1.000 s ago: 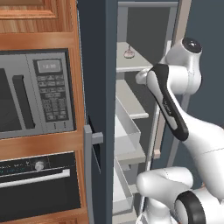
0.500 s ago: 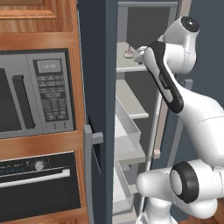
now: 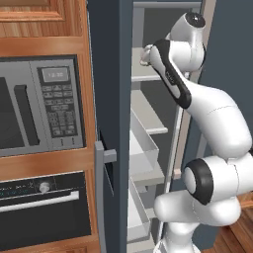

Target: Take the garlic and eggplant out of the freezer and place them in the tupperware container on the counter. Then put the tupperware containing the vegetables back in the freezer.

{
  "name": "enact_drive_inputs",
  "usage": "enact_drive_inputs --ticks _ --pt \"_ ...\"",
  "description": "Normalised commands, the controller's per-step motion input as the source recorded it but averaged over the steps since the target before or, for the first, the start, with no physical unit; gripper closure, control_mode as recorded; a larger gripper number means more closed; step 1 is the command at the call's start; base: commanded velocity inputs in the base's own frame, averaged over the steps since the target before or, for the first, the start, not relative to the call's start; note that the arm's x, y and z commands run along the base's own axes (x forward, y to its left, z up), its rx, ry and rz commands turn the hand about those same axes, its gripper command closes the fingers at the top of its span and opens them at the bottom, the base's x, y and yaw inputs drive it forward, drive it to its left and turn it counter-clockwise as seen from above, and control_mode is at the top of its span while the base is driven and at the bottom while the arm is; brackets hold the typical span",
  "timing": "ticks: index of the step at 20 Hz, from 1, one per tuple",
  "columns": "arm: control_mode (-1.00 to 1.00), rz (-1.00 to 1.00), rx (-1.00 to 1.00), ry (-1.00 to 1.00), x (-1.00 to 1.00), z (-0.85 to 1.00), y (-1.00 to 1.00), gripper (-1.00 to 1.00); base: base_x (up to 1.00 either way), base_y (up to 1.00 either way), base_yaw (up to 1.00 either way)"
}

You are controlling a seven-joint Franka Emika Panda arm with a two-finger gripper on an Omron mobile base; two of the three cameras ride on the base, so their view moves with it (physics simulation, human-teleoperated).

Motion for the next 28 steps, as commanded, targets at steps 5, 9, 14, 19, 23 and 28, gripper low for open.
enact_drive_inputs --ticks 5,9,14,19,23,28 --pt "-1.0 -0.08 -0.06 0.01 0.67 0.0 0.01 -1.0 0.0 0.0 0.0" --pt "-1.0 -0.06 -0.03 0.04 0.6 -0.04 0.0 -1.0 0.0 0.0 0.0" --pt "-1.0 0.0 -0.01 0.01 0.64 -0.1 0.0 -1.0 0.0 0.0 0.0" --pt "-1.0 0.0 -0.04 0.01 0.53 -0.12 0.0 -1.0 0.0 0.0 0.0" --pt "-1.0 -0.01 -0.05 0.01 0.4 -0.19 0.0 -1.0 0.0 0.0 0.0" --pt "-1.0 -0.01 -0.05 0.01 0.43 -0.19 0.0 -1.0 0.0 0.0 0.0"
